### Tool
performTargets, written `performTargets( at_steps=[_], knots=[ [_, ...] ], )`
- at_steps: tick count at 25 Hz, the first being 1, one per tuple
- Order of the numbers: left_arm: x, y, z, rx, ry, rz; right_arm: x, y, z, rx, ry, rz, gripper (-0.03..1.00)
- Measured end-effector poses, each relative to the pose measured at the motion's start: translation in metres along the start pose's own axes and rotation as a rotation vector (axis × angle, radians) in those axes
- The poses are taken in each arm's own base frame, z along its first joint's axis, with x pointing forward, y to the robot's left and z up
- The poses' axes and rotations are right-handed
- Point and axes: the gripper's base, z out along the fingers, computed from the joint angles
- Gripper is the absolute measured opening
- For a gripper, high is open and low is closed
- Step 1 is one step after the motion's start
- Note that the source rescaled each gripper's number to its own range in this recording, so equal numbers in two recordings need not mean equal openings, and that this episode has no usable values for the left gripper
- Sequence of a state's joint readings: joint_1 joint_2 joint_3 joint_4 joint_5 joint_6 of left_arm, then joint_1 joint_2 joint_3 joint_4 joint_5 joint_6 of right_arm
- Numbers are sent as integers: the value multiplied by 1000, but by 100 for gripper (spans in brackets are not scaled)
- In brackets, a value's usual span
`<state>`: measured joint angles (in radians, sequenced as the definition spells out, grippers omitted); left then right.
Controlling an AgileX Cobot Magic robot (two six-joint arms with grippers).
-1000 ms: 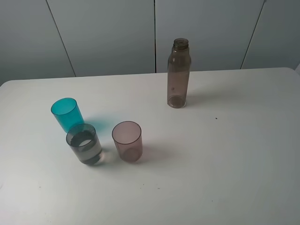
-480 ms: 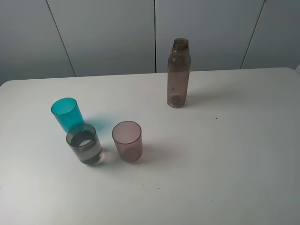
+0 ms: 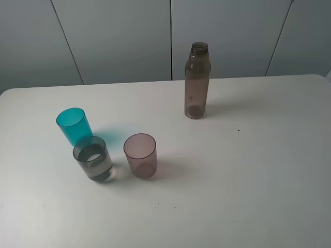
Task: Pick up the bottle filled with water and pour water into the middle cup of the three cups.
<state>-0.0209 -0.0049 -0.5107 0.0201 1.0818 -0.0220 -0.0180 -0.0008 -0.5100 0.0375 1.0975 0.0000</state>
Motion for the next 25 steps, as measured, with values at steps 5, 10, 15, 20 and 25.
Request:
performTargets(
  at_steps=[5,10,15,20,25],
  knots=[
    [0,0,0,0,0,0,0,0,0,-34,1,-20,100],
    [0,0,0,0,0,0,0,-2,0,-18,1,-34,100],
    [0,0,0,0,0,0,0,-3,0,-17,1,-29,100],
    [0,0,0,0,0,0,0,-3,0,-17,1,-29,100],
    [0,0,0,0,0,0,0,-3,0,-17,1,-29,100]
  ],
)
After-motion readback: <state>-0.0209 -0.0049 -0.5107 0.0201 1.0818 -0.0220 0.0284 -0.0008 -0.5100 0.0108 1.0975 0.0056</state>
